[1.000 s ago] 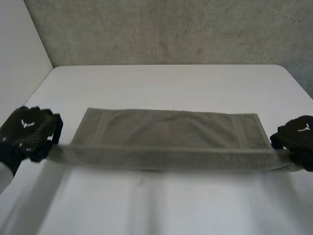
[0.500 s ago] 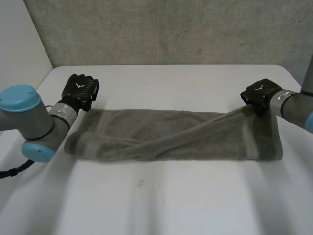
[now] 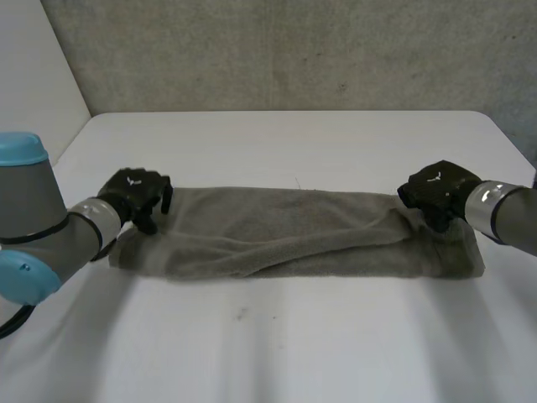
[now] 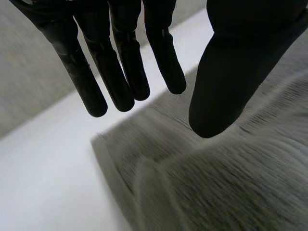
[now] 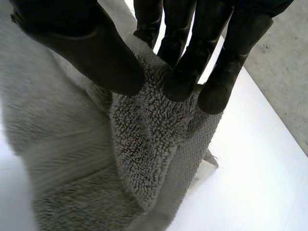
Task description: Fold the towel.
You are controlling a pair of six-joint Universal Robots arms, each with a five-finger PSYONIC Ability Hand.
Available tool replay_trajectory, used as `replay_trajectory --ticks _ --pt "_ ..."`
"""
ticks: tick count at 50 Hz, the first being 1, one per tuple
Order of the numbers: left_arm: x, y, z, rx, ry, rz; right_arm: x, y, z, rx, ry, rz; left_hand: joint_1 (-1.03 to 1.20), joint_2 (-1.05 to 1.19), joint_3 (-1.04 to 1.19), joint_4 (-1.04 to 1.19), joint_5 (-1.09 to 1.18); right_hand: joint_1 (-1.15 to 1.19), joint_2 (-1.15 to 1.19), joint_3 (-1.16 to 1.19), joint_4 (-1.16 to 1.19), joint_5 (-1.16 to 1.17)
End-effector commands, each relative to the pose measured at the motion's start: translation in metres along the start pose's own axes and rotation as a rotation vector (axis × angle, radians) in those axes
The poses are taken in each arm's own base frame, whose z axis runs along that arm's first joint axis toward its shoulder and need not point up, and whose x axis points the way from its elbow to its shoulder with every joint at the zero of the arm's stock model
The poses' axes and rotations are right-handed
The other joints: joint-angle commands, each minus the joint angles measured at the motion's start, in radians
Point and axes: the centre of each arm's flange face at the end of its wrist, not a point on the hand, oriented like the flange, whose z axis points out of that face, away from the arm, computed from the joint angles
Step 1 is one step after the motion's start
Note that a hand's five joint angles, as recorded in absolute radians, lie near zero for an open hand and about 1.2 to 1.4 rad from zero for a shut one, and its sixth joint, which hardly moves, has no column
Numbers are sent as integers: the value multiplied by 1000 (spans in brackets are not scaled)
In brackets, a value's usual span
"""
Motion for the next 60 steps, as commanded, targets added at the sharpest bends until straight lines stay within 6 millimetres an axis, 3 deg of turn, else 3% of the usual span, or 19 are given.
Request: replay_trajectory --ticks 1,14,24,39,46,49,53,60 --pt "6 16 1 -19 6 -5 -15 2 -23 0 -22 3 84 88 87 88 88 59 63 57 56 40" --pt "11 35 6 22 -19 7 -40 20 -35 -51 -81 -55 75 79 78 79 79 59 63 57 56 40" --pt "11 36 8 22 -18 24 -44 23 -35 -61 -96 -53 52 56 55 55 55 59 63 57 56 40" --pt "11 52 30 -3 -10 105 -46 27 -34 -70 -106 -67 40 44 43 44 44 59 63 57 56 40" --pt "10 48 29 7 -12 100 -47 29 -34 -77 -110 -71 -183 -179 -180 -180 -180 59 63 57 56 40" --pt "9 44 26 13 -17 101 -48 29 -33 -79 -112 -70 -554 -550 -551 -551 -551 59 63 57 56 40" --pt "5 28 18 51 -34 109 -48 29 -33 -79 -112 -70 -556 -552 -553 -553 -553 59 63 57 56 40" --pt "4 26 18 59 -37 114 -47 30 -33 -81 -111 -68 -454 -450 -451 -450 -450 59 63 57 56 40"
